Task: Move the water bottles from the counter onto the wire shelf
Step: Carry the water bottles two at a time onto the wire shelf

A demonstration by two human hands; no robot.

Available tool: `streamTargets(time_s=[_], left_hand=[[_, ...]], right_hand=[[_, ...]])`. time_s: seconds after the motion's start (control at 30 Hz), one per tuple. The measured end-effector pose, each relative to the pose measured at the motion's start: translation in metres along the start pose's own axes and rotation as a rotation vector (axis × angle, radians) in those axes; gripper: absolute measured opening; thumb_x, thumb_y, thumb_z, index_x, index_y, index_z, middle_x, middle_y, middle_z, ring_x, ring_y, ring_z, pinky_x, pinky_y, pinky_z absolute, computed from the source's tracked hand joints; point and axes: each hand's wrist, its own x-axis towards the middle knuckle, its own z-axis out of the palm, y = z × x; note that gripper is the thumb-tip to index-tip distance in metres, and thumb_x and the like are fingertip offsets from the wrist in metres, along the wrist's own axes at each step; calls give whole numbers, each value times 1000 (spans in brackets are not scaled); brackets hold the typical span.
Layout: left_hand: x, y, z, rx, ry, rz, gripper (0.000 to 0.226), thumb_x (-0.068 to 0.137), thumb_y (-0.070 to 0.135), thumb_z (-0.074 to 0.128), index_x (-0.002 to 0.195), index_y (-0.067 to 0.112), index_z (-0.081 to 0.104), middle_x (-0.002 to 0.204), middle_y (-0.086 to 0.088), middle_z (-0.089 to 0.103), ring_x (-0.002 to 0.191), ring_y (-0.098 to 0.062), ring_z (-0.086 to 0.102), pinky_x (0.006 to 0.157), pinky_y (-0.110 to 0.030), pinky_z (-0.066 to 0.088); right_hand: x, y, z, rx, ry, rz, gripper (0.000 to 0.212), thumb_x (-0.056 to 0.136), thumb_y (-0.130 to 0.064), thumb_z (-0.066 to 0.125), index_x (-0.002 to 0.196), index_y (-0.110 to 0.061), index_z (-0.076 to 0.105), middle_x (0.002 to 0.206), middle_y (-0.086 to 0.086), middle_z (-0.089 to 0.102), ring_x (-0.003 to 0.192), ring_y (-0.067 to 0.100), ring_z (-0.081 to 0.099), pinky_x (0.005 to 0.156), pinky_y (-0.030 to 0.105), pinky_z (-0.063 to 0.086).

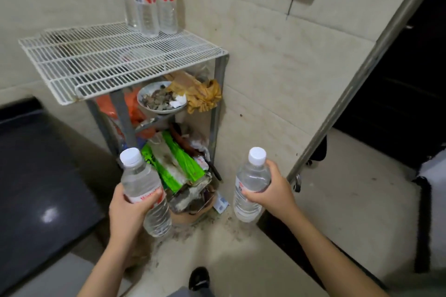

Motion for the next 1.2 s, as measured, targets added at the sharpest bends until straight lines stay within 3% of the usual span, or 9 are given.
streamTargets(time_s=[0.13,0.2,0.3,0.4,0.57,0.73,0.83,0.93,1.2], left_hand=[[50,40,39,-73,-47,99,55,54,6,86,99,17,56,97,-8,64,93,-23,60,85,-36,46],[67,58,56,-99,-68,128,54,54,11,86,99,20,58,96,-4,65,89,-18,61,86,-35,48],[86,85,70,-117,-118,179,59,40,39,80,95,36,58,92,16,67,86,-1,62,76,-21,50],[105,112,75,-122,-152,244,57,38,44,76,92,41,58,84,31,69,82,10,64,67,-6,49],[135,159,82,-132,-77,339,49,39,40,79,86,36,65,89,17,74,86,-5,69,77,-26,54],[178,211,104,-160,24,446,58,40,29,88,93,28,64,92,5,74,88,-10,69,78,-28,57],[205,234,122,-152,57,469,55,47,29,83,97,29,60,97,5,70,89,-8,68,79,-28,54],[236,247,138,-113,112,462,53,48,30,81,97,28,59,97,7,69,88,-7,68,81,-32,56],[313,261,157,-26,206,433,60,56,22,84,108,14,56,102,0,67,96,-17,64,85,-40,55]], right_hand=[[65,-30,-12,23,21,-86,76,63,-26,81,126,-32,40,93,-22,58,82,-1,60,85,37,53],[89,-43,-10,96,61,-132,75,60,-26,82,122,-34,40,98,-19,59,88,3,61,86,38,52],[123,-63,-6,161,82,-212,78,58,-21,84,124,-27,43,106,-12,61,101,14,61,88,34,51],[159,-92,-7,207,36,-313,73,61,-16,83,122,-28,45,99,-22,59,92,-5,61,79,18,51],[210,-140,-9,317,115,-484,77,55,-21,84,122,-26,46,94,-25,56,83,-20,55,71,2,45],[278,-187,-12,419,167,-609,81,55,-27,83,126,-20,45,95,-26,54,85,-7,57,75,15,49],[320,-208,-9,451,184,-639,84,56,-24,84,129,-21,43,94,-26,54,86,3,59,80,26,50],[357,-225,-6,478,174,-629,81,59,-24,83,130,-22,43,101,-11,59,96,14,60,88,38,52],[435,-242,23,366,25,-588,77,60,-35,81,127,-28,44,107,-6,63,102,21,62,88,46,51]])
